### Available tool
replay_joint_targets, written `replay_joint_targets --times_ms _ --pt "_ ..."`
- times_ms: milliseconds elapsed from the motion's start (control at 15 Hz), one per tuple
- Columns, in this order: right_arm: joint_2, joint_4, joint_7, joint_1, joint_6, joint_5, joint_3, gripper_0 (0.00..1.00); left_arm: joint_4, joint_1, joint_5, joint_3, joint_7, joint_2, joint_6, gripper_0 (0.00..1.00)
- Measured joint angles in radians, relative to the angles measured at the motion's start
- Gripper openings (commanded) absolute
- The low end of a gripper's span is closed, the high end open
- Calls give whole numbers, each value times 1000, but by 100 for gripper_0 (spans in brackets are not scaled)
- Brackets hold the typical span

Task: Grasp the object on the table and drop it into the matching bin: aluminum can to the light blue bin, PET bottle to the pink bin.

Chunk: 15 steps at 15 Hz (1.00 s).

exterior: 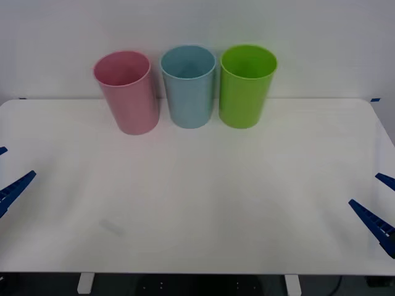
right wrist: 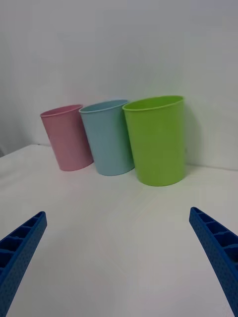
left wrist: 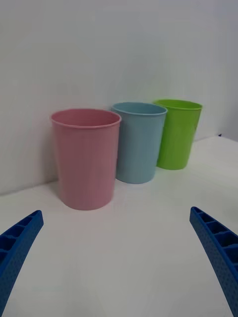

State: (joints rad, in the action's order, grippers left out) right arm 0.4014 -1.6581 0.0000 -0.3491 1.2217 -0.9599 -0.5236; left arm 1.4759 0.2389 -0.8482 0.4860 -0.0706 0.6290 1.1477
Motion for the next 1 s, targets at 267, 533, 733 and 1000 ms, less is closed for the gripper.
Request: replay_joint_targets --times_ms 267,533,733,1000 --pt "0 0 0 0 0 0 0 100 3 58 22 0 -46 0 29 100" --pt "0 0 0 0 0 0 0 100 3 82 30 2 -49 0 64 100" --pt "0 0 0 0 0 0 0 100 3 88 31 -6 -44 0 70 100" --pt "0 0 0 0 0 0 0 100 2 89 32 -17 -39 0 68 100"
